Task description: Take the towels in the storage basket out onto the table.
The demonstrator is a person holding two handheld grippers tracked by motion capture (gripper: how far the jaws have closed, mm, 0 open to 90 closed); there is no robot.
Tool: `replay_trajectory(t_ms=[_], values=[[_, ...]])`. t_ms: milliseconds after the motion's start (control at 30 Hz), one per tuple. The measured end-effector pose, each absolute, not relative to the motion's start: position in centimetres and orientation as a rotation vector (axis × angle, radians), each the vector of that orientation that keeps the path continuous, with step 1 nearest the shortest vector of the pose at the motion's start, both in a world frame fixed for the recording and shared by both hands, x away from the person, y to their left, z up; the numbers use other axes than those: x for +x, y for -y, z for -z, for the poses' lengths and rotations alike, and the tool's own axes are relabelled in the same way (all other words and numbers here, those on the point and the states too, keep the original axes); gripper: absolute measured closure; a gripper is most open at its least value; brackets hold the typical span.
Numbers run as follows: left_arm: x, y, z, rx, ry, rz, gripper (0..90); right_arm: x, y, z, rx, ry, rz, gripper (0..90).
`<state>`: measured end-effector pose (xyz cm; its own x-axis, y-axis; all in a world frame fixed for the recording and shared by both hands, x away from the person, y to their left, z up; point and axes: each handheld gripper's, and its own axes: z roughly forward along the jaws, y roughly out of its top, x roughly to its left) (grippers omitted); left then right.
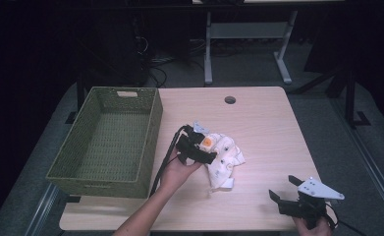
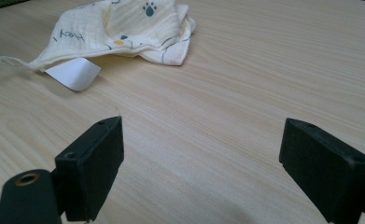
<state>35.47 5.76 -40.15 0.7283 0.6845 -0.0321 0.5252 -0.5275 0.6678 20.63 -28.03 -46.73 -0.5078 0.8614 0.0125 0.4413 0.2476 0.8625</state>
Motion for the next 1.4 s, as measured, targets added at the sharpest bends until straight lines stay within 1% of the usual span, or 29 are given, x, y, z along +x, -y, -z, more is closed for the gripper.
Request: replay_trajectory(t_ms=[200,333,533,933,1000,1200,1267,1400], values=[[34.8,-6.1,40.5,2.263,-0.89,-0.331,16.6,20.6,27.9,46.7,1.177,-2.059,-1.183,13.5],[34.3,-6.3,40.5,2.255,-0.872,-0.313,16.6,20.6,27.9,46.7,1.176,-2.059,-1.182,13.5],[33.7,-7.1,40.5,2.193,-0.899,-0.233,16.6,20.6,27.9,46.8,1.175,-2.06,-1.179,13.4],[32.4,-8.7,41.0,2.194,-0.888,-0.259,16.5,20.6,27.8,46.8,1.171,-2.064,-1.173,13.4],[32.0,-9.0,41.0,2.196,-0.876,-0.28,16.5,20.6,27.7,46.8,1.17,-2.065,-1.172,13.4],[31.1,-9.5,41.3,2.192,-0.871,-0.276,16.5,20.6,27.7,46.8,1.171,-2.065,-1.172,13.4],[30.9,-9.7,41.4,2.203,-0.856,-0.294,16.5,20.6,27.7,46.8,1.171,-2.065,-1.171,13.4],[30.4,-10.2,41.6,2.194,-0.859,-0.28,16.5,20.6,27.7,46.9,1.169,-2.068,-1.17,13.4]])
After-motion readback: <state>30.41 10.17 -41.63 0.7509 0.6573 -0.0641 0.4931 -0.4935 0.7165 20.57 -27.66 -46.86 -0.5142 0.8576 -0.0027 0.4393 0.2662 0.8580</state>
